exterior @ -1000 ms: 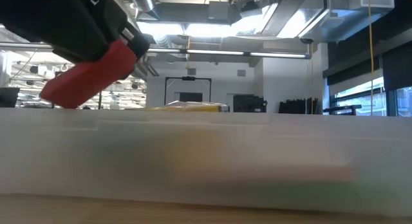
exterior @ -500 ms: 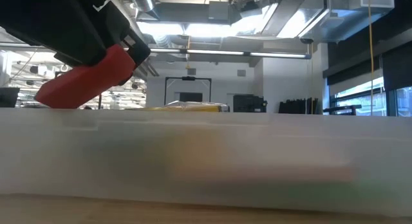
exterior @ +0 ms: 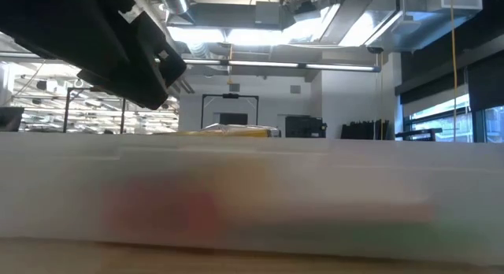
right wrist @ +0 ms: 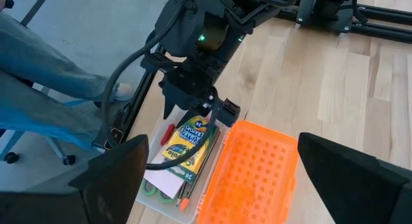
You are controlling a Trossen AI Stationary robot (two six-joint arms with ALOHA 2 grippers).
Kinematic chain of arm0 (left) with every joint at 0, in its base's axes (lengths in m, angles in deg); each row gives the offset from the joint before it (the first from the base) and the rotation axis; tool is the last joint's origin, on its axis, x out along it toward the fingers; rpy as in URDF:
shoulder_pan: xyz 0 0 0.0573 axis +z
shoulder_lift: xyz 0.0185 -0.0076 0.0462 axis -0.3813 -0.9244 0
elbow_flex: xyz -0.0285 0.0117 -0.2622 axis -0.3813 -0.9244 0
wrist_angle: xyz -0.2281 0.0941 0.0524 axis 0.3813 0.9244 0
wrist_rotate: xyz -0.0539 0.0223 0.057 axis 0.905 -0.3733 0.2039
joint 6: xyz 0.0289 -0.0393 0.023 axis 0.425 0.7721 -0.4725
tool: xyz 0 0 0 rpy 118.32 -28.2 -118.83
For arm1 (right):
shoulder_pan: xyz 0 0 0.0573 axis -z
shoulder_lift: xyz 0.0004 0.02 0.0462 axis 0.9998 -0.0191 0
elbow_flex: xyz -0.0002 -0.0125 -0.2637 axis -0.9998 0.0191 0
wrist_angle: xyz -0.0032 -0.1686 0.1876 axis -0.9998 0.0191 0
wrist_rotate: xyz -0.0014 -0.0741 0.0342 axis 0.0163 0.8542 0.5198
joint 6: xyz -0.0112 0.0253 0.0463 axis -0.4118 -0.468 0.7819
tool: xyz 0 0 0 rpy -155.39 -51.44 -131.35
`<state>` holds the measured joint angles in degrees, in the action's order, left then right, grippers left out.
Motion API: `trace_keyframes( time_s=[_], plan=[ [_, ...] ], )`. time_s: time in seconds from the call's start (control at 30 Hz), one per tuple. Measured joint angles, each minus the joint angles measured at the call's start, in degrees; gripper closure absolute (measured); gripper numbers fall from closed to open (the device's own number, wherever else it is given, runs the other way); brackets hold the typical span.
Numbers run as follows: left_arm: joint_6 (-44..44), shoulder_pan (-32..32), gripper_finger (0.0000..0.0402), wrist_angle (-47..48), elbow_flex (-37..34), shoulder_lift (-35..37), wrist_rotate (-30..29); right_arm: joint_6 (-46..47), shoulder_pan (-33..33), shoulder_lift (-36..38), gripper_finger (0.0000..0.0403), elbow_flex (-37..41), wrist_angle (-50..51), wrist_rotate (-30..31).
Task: Pack school essentials
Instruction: Close the orange supply box
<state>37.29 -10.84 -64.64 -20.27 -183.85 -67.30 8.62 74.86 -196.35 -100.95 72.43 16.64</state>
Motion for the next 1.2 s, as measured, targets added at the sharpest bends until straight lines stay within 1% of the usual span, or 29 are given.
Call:
trace_keyframes(
  time_s=[0.13,0.23,0.37,0.47,0.53,0.6,0.67,0.93,1.07,1.2],
  plan=[
    [0.1,1.8,0.0279,3.9,0.0,1.3,4.5,0.0,0.0,0.0,0.0004,0.0,0.2,0.0],
    [1.5,3.5,0.0278,10.2,0.0,4.6,5.8,0.0,0.0,0.0,0.0004,0.0,1.9,0.0],
    [1.1,5.4,0.0278,19.3,0.0,10.5,5.2,0.1,0.0,0.2,0.0004,0.0,5.1,0.0],
    [1.2,6.6,0.0278,26.4,0.0,15.0,3.1,0.0,0.0,0.5,0.0004,0.0,7.7,0.2],
    [1.4,7.3,0.0278,28.8,0.0,17.6,2.2,-0.1,0.0,0.6,0.0004,-0.1,9.0,1.3],
    [1.5,7.7,0.0278,29.1,0.0,18.8,2.2,-0.1,0.0,0.6,0.0004,-0.1,10.0,3.7],
    [1.2,7.3,0.0278,29.2,0.0,18.9,2.3,-0.6,0.0,0.6,0.0004,-0.1,9.7,5.1],
    [-0.5,5.6,0.0278,27.1,0.0,13.4,1.1,-1.5,1.6,0.2,0.0004,0.1,8.9,5.1],
    [-0.5,5.5,0.0278,26.0,0.0,11.2,1.2,-1.2,2.3,0.2,0.0004,3.8,7.3,5.1],
    [-0.5,5.4,0.0278,24.8,0.0,9.4,1.2,0.1,2.9,0.3,0.0004,10.2,4.4,5.1]
  ],
)
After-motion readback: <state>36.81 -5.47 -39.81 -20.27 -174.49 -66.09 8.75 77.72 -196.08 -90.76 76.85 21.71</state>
